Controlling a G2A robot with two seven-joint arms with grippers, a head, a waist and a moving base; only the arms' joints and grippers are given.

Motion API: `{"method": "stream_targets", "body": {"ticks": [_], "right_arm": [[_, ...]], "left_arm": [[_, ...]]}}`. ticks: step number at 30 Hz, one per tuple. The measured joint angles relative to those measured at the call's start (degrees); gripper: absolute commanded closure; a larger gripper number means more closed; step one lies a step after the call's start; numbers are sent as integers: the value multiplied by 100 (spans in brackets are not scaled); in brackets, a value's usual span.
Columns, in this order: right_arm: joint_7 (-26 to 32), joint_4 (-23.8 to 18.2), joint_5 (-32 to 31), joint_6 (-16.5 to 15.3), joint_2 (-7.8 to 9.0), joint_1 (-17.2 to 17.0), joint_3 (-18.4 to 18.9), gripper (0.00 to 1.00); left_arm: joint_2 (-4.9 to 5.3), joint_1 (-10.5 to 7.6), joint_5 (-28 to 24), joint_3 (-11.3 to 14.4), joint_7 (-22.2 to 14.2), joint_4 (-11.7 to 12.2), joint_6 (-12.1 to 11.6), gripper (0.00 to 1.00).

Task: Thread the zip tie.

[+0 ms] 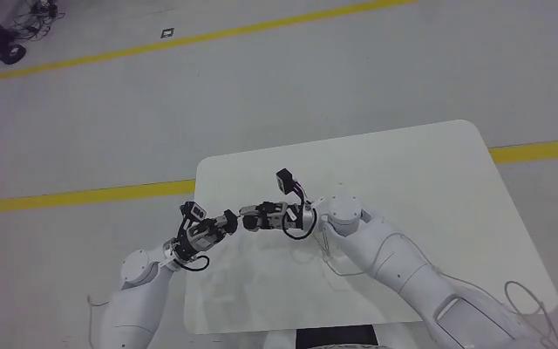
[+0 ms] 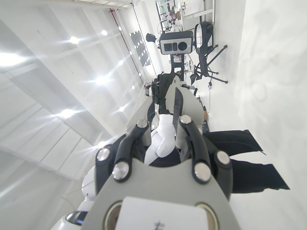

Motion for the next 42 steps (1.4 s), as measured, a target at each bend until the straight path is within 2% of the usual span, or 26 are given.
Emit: {"method": "stream_targets", "body": {"ticks": [7,11,14,16,26,29,30,32,35,39,42], "right_arm": [[-113,-95,-154,3,112,-84,227,0],[-426,-244,-504,89,208,-160,383,0],[-522,-448,-659,197,264,-270,452,0],[-511,-476,-652,208,271,-288,464,0],[-510,-468,-649,205,269,-283,462,0],[-510,-468,-649,205,269,-283,462,0],[-510,-468,-649,205,269,-283,462,0],[-510,-468,-649,205,269,-283,462,0],[-510,-468,-649,205,269,-283,462,0],[-510,-468,-649,205,269,-283,462,0],[-510,-468,-649,205,269,-283,462,0]], "left_arm": [[19,42,-16,-65,-66,-2,-116,100],[33,85,-36,-144,-105,9,-250,100],[36,115,-144,-176,-183,-92,-293,100],[35,116,-203,-178,-240,-208,-318,100],[33,108,-179,-188,-216,-208,-343,100],[15,128,44,-260,50,-286,-803,100],[0,132,72,-372,46,-368,-872,100],[-43,148,168,-609,-50,-494,-822,100],[-177,171,374,-1058,-278,-665,-798,100],[-456,104,851,-1629,-608,-780,-802,100],[-665,39,1008,-1891,-847,-712,-802,100]]}}
